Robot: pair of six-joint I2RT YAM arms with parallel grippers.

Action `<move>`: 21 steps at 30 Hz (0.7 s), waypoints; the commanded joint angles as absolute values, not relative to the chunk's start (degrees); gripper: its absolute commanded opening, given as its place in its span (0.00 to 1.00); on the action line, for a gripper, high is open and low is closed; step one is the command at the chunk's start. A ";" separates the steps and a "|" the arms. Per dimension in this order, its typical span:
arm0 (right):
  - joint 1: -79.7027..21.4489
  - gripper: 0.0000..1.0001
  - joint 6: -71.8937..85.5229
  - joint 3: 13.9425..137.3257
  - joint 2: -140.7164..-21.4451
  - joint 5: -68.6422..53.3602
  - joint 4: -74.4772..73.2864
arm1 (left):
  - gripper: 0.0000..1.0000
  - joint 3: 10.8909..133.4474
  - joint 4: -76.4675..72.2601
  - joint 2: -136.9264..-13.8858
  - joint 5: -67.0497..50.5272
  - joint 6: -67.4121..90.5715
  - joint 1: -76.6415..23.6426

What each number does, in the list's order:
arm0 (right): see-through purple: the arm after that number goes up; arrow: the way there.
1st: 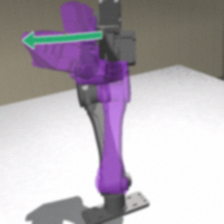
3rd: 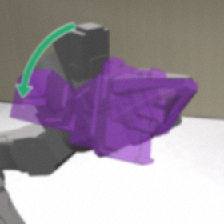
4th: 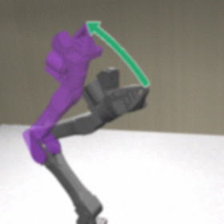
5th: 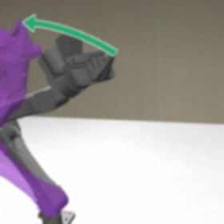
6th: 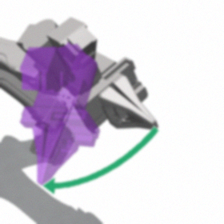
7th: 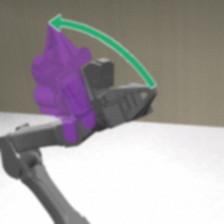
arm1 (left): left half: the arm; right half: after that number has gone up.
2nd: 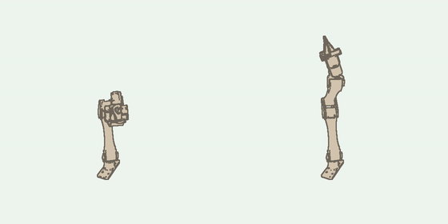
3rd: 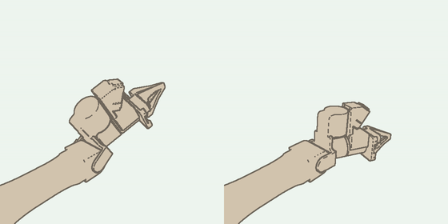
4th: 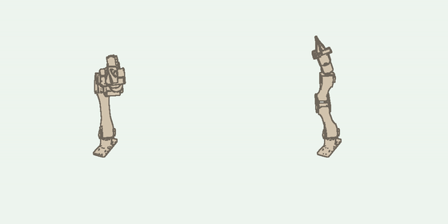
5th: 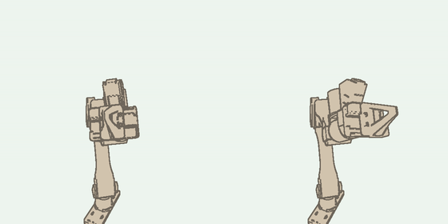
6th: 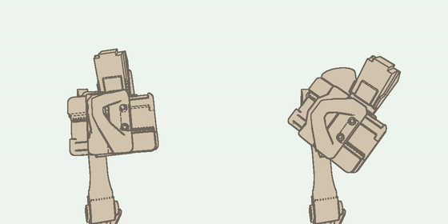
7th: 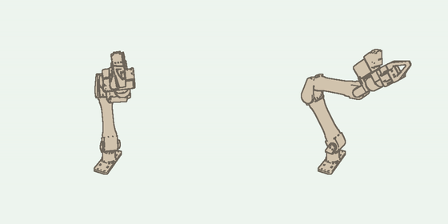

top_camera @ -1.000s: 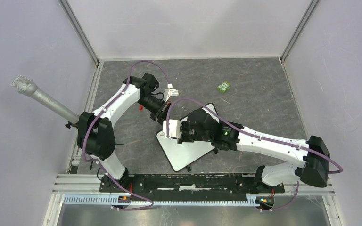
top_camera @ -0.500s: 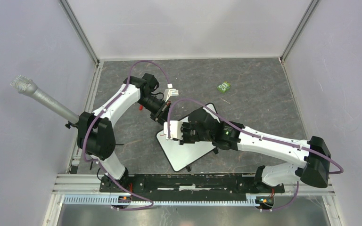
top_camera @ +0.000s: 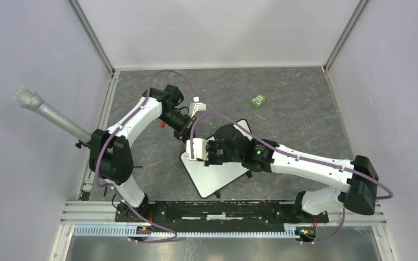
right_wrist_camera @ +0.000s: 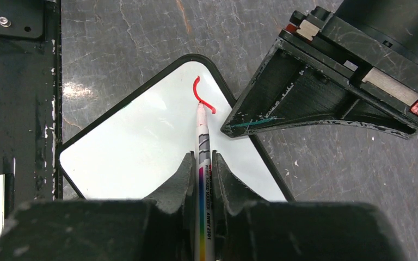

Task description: Write a sentence on the whiteboard

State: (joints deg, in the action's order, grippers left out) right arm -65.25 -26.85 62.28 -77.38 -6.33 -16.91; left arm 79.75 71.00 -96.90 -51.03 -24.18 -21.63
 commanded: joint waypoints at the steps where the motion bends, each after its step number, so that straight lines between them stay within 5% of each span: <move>1: -65.68 0.00 -26.54 64.12 -77.92 -4.92 -14.34 | 0.02 79.75 71.28 -94.62 -51.13 -26.25 -21.89; 21: -66.92 0.00 -26.28 57.38 -75.23 -7.93 -16.15 | 0.02 79.48 71.30 -94.68 -50.89 -26.29 -21.92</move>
State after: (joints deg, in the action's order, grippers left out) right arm -66.35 -26.68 58.54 -76.34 -7.51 -16.38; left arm 79.70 70.94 -96.88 -50.92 -24.25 -21.63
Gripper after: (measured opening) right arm 0.153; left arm 0.056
